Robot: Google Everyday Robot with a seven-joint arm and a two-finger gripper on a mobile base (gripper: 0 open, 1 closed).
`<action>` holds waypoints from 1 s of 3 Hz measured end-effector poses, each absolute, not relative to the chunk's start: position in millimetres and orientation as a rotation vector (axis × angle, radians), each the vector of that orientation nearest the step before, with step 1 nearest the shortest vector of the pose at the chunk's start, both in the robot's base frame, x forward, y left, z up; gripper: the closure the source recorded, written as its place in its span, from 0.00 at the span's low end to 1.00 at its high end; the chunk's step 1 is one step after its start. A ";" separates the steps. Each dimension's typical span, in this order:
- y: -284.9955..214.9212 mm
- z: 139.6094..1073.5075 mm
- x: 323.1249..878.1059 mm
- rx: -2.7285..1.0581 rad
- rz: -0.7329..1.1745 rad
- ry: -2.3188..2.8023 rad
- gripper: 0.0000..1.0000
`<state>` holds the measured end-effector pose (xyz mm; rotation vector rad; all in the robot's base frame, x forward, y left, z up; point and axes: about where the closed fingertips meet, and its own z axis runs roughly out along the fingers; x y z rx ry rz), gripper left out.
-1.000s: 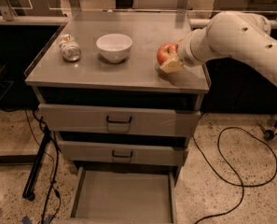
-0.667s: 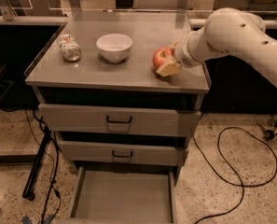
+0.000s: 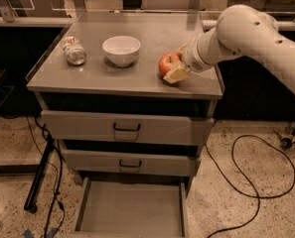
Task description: Pick apple from bottom drawer and place on counter
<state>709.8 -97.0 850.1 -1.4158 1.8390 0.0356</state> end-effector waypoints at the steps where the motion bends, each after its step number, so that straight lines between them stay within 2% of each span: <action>1: -97.0 850.1 709.8 -1.416 0.036 1.839 0.68; 3: -96.9 850.0 709.8 -1.416 0.036 1.839 0.20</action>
Offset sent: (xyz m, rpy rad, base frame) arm 0.0000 0.0000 0.0000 0.0000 0.0000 0.0000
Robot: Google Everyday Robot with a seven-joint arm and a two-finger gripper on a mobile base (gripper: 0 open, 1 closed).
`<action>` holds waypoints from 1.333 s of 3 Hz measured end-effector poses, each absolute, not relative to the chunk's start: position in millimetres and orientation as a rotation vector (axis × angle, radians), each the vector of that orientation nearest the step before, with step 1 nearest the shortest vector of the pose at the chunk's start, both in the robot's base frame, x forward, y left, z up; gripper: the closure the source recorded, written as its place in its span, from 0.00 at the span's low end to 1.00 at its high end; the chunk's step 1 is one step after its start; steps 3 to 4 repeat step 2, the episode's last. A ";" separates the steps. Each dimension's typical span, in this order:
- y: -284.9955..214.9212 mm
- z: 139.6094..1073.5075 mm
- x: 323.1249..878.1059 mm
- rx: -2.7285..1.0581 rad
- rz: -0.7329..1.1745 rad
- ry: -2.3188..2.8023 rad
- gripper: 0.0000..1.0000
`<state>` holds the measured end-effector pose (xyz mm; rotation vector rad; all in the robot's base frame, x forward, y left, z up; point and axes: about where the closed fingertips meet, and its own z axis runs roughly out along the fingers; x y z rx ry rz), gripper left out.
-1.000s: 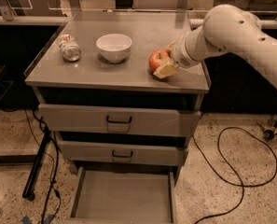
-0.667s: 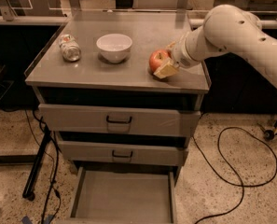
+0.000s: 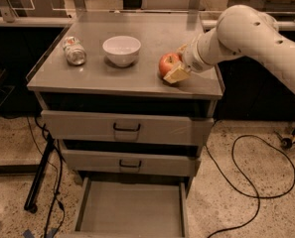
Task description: Pick apple from bottom drawer and place on counter
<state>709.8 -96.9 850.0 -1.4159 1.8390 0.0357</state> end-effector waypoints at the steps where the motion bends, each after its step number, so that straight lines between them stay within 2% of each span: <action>1: -96.8 849.9 709.8 -1.416 0.036 1.839 0.00; 4: -96.8 849.9 709.8 -1.416 0.036 1.839 0.00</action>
Offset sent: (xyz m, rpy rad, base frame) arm 0.0000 0.0000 0.0000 0.0000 0.0000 0.0000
